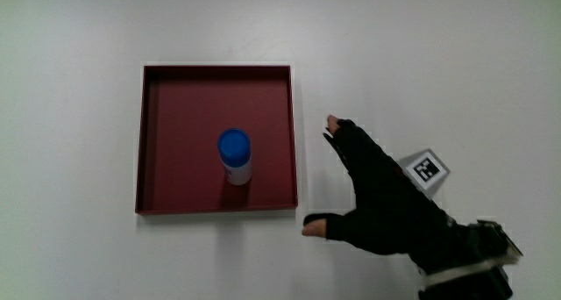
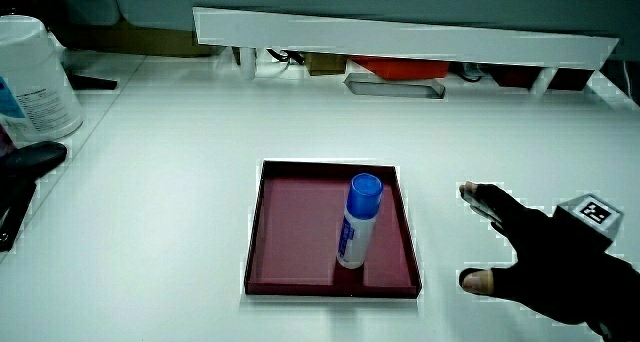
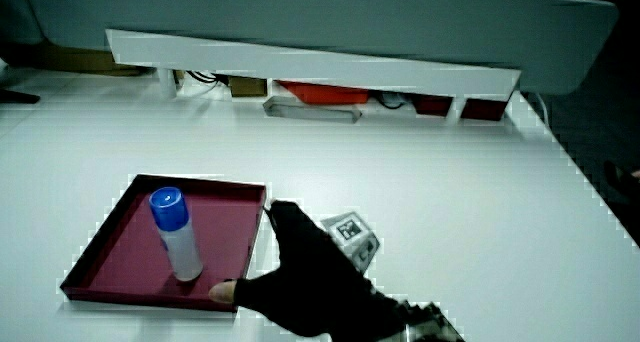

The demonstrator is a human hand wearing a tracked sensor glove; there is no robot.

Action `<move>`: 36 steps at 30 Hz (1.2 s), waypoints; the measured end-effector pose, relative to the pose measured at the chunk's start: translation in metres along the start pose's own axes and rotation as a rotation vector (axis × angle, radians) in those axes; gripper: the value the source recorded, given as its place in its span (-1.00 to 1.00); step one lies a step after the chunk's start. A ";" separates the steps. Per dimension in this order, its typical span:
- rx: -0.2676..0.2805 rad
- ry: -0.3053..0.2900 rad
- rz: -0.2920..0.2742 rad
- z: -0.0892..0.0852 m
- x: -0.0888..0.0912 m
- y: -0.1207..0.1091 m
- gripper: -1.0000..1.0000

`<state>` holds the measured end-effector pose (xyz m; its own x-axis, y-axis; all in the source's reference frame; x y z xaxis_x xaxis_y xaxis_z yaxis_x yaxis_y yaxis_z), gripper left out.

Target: Pick glue from plate

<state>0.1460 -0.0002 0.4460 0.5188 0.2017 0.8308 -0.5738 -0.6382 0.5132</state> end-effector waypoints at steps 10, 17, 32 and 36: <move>-0.056 0.038 0.161 -0.013 -0.014 0.049 0.00; -0.094 0.073 0.218 -0.027 -0.012 0.075 0.00; -0.090 0.146 0.289 -0.035 -0.007 0.091 0.10; -0.043 0.171 0.314 -0.031 -0.005 0.091 0.29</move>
<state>0.0715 -0.0367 0.4948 0.2011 0.1244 0.9717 -0.7165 -0.6578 0.2324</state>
